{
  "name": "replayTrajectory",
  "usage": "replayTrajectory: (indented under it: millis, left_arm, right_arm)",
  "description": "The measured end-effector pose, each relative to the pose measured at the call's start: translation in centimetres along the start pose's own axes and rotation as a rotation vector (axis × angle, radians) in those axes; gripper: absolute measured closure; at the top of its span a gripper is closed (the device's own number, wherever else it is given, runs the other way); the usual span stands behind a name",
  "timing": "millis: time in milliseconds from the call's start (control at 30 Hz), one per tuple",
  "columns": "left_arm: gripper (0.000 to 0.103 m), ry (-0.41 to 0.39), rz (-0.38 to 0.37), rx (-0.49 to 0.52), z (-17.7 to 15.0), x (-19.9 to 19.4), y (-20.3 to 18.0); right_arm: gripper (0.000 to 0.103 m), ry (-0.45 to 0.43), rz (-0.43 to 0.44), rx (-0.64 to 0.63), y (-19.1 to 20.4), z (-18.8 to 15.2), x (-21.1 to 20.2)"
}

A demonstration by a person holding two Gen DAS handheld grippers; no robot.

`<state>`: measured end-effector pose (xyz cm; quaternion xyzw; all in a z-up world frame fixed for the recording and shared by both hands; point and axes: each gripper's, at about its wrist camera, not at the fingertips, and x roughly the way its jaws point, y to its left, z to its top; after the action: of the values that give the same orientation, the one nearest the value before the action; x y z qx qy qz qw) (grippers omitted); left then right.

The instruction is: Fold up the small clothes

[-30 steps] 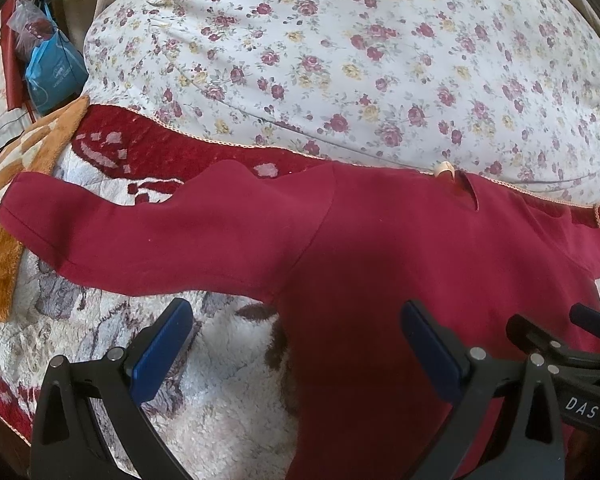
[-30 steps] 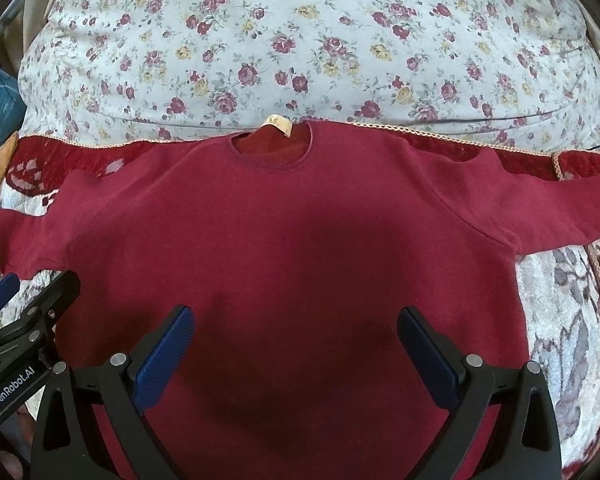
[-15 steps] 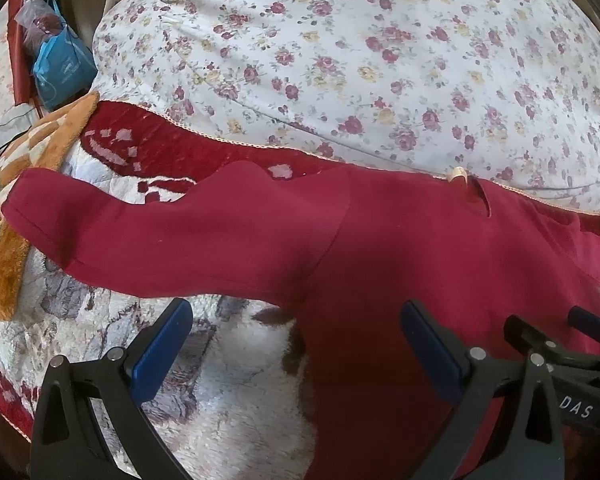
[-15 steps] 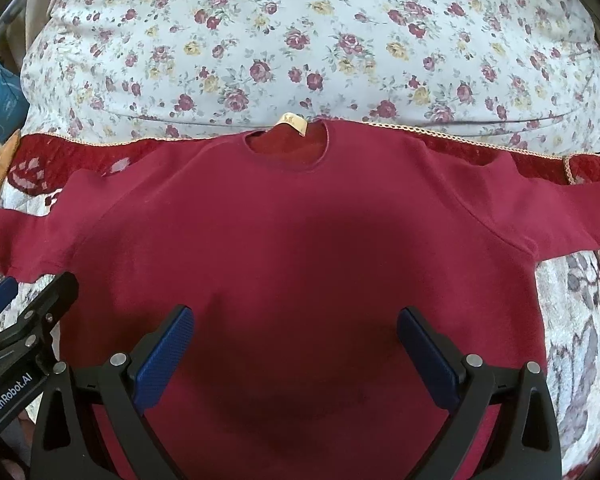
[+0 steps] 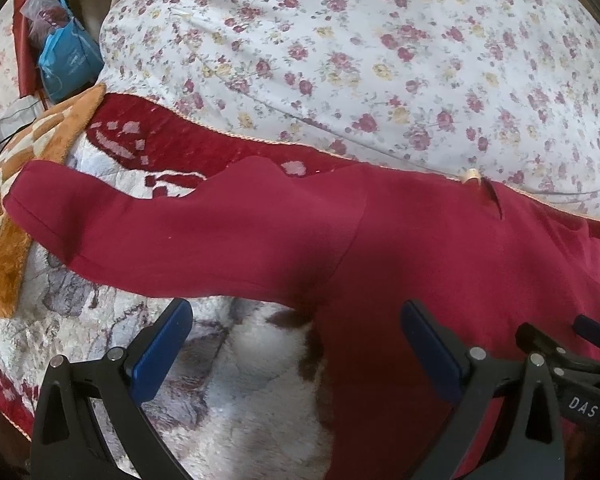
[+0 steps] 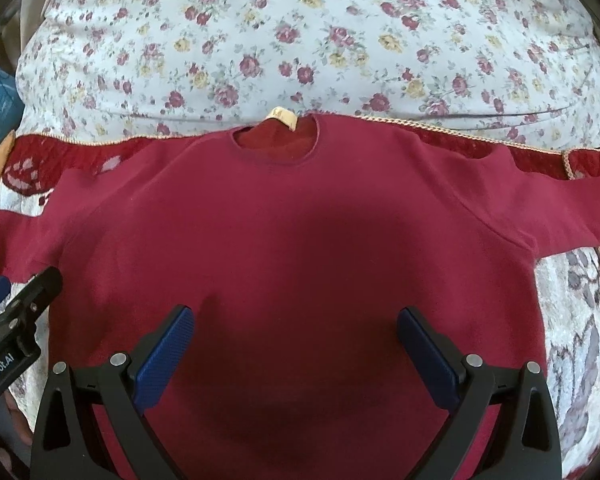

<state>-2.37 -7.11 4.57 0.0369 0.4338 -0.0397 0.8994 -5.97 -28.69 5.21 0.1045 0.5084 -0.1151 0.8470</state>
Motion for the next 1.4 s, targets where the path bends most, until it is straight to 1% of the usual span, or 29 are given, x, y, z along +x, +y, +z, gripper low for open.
replayTrajectory:
  millis: [100, 267, 367, 500, 567, 600, 667, 800, 867, 933, 1000, 1067, 1100, 1133, 1167, 1200, 1233, 1267, 1300, 1333, 1367, 1400]
  left_arm:
    - [0.0, -0.005, -0.014, -0.028, 0.1, -0.2, 0.5]
    - [0.0, 0.0, 0.009, -0.028, 0.2, 0.0, 0.8]
    - [0.0, -0.013, 0.01, -0.033, 0.4, -0.4, 1.4]
    - [0.0, -0.033, 0.053, -0.042, 1.2, -1.3, 2.9]
    - [0.0, -0.057, 0.094, -0.056, 1.7, -2.1, 4.3]
    - [0.0, -0.079, 0.13, -0.071, 2.0, -2.8, 5.5]
    - [0.0, -0.094, 0.187, -0.1, 2.4, -3.4, 7.5]
    - [0.0, -0.086, 0.294, -0.199, 3.8, -3.6, 13.0]
    - [0.0, -0.107, 0.346, -0.258, 4.6, -3.8, 15.8]
    - [0.0, -0.11, 0.406, -0.311, 5.6, -3.2, 18.7]
    - [0.0, -0.103, 0.45, -0.362, 6.5, -2.0, 21.3]
    - [0.002, -0.095, 0.454, -0.402, 6.7, -0.5, 23.0]
    - [0.004, -0.094, 0.445, -0.413, 6.7, 0.0, 23.6]
    - [0.016, -0.083, 0.446, -0.42, 6.7, 0.7, 24.1]
    - [0.037, -0.063, 0.449, -0.425, 6.7, 1.6, 24.5]
    - [0.048, -0.044, 0.436, -0.429, 6.7, 2.4, 24.8]
    - [0.053, -0.039, 0.443, -0.425, 6.7, 2.9, 24.8]
    - [0.067, -0.054, 0.45, -0.414, 6.7, 2.9, 24.6]
    - [0.081, -0.066, 0.423, -0.41, 6.9, 2.7, 24.3]
    - [0.094, -0.069, 0.343, -0.423, 7.0, 2.7, 24.1]
    - [0.095, -0.069, 0.277, -0.438, 7.1, 2.5, 23.7]
    - [0.095, -0.076, 0.231, -0.434, 7.2, 2.1, 22.7]
  right_arm:
    - [0.0, -0.008, 0.01, -0.008, 0.2, -0.1, -0.1]
    - [0.0, 0.002, 0.016, -0.007, 0.2, -0.1, 0.0]
    - [0.0, -0.002, 0.027, -0.01, 0.3, -0.1, -0.2]
    - [0.0, 0.009, 0.046, -0.029, 0.7, 0.0, -0.2]
    - [0.0, 0.009, 0.051, -0.046, 1.0, 0.1, -0.3]
    - [0.0, 0.01, 0.053, -0.05, 1.2, 0.1, -0.3]
    - [0.0, 0.021, 0.071, -0.065, 1.5, 0.1, -0.3]
    - [0.0, 0.025, 0.091, -0.099, 2.0, 0.2, -0.5]
    - [0.0, 0.024, 0.105, -0.101, 2.0, 0.2, -0.6]
    - [0.0, 0.031, 0.117, -0.095, 1.8, 0.3, -0.6]
    - [0.0, 0.035, 0.128, -0.086, 1.6, 0.2, -0.7]
    - [0.0, 0.04, 0.13, -0.084, 1.5, 0.2, -0.6]
    - [0.0, 0.044, 0.131, -0.085, 1.5, 0.2, -0.5]
    - [0.0, 0.045, 0.131, -0.086, 1.5, 0.2, -0.5]
    - [0.0, 0.042, 0.13, -0.085, 1.5, 0.2, -0.5]
    - [0.0, 0.033, 0.128, -0.082, 1.4, 0.2, -0.6]
    - [0.0, 0.019, 0.126, -0.076, 1.4, 0.3, -0.7]
    - [0.0, 0.005, 0.123, -0.069, 1.2, 0.3, -0.9]
    - [0.0, -0.009, 0.12, -0.063, 1.1, 0.4, -1.1]
    - [0.0, -0.014, 0.121, -0.06, 1.0, 0.4, -1.2]
    - [0.0, -0.015, 0.123, -0.059, 1.0, 0.4, -1.3]
    - [0.0, -0.015, 0.125, -0.058, 0.8, 0.4, -1.4]
